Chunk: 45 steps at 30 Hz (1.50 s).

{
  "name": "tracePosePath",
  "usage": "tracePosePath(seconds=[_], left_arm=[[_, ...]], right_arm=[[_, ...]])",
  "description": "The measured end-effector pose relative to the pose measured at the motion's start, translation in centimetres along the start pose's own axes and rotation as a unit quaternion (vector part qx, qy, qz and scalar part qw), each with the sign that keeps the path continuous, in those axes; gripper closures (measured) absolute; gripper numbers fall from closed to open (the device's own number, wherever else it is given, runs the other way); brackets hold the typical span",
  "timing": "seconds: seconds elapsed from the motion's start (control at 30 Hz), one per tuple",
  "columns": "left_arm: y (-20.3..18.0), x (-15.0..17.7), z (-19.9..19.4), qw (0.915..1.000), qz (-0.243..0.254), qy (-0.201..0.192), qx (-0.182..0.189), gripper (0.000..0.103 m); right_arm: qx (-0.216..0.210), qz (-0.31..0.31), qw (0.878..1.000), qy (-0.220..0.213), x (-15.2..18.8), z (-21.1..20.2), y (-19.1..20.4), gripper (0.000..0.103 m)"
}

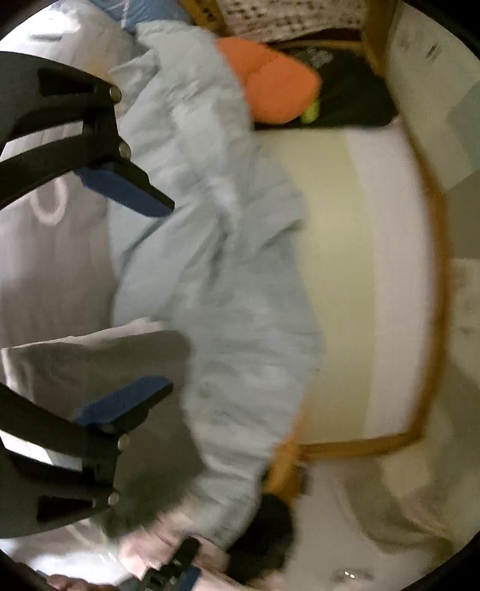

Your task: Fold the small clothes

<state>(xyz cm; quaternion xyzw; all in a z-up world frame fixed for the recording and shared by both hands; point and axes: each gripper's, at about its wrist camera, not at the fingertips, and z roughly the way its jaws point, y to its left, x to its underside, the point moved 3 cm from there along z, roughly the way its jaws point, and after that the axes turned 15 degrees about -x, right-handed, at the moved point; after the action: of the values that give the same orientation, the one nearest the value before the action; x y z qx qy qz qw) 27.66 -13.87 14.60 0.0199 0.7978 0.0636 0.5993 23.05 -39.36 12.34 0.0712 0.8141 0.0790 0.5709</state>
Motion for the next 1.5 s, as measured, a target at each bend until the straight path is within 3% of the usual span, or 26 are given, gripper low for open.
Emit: tracePosePath(seconds=[0.07,0.1,0.13,0.27,0.37,0.47,0.57,0.77,0.9,1.03,1.2,1.27,1.3,1.5], left_arm=[[2.4,-2.6,-4.2,0.9992,-0.015,-0.038,0.001,0.001],[3.6,-3.9,-6.4,0.998,-0.022,-0.06,0.004,0.001],[4.6,-5.0,-8.2,0.9968,-0.025,-0.075,0.005,0.001],[8.5,-8.8,-15.6,0.9914,-0.04,-0.123,0.015,0.001],[11.0,-10.1,-19.2,0.9878,-0.057,-0.144,0.012,0.001],[12.4,-9.2,-21.0,0.9864,-0.069,-0.149,0.013,0.001],[12.6,-6.1,-20.6,0.9884,-0.069,-0.135,0.009,0.001],[12.3,3.8,-16.4,0.9895,-0.089,-0.113,0.008,0.001],[11.2,8.9,-13.1,0.992,-0.066,-0.107,-0.006,0.001],[10.8,12.1,-9.1,0.9963,-0.05,-0.068,-0.02,0.001],[11.5,15.0,-6.8,0.9958,-0.041,-0.071,-0.039,0.001],[11.3,17.2,-5.3,0.9967,-0.034,-0.05,-0.054,0.001],[11.2,17.2,-4.7,0.9979,-0.032,-0.033,-0.045,0.001],[11.5,17.0,-5.3,0.9973,-0.045,-0.046,-0.035,0.001]], right_arm=[[-0.006,-0.003,1.0,-0.025,-1.4,-3.5,1.2,0.013],[-0.006,-0.005,0.999,-0.042,-2.4,-5.5,2.0,0.011],[-0.009,-0.007,0.998,-0.059,-3.4,-7.4,2.8,0.003],[-0.036,-0.026,0.992,-0.118,-7.3,-14.3,6.8,0.0],[-0.051,-0.046,0.988,-0.137,-9.3,-17.8,9.9,0.0],[-0.05,-0.068,0.985,-0.149,-8.9,-19.6,12.2,0.0],[-0.054,-0.078,0.985,-0.143,-6.3,-19.5,13.5,0.0],[-0.049,-0.087,0.986,-0.134,3.3,-14.2,13.5,0.0],[-0.045,-0.095,0.99,-0.09,9.2,-9.6,13.0,0.0],[-0.045,-0.061,0.995,-0.064,12.9,-6.6,12.4,0.001],[-0.021,-0.08,0.996,-0.045,15.4,-4.0,12.3,0.001],[-0.007,-0.079,0.996,-0.033,15.9,-3.5,12.1,0.001],[-0.006,-0.078,0.997,-0.028,15.9,-3.3,12.1,0.001],[-0.003,-0.117,0.993,-0.02,16.2,-3.1,13.6,0.001]])
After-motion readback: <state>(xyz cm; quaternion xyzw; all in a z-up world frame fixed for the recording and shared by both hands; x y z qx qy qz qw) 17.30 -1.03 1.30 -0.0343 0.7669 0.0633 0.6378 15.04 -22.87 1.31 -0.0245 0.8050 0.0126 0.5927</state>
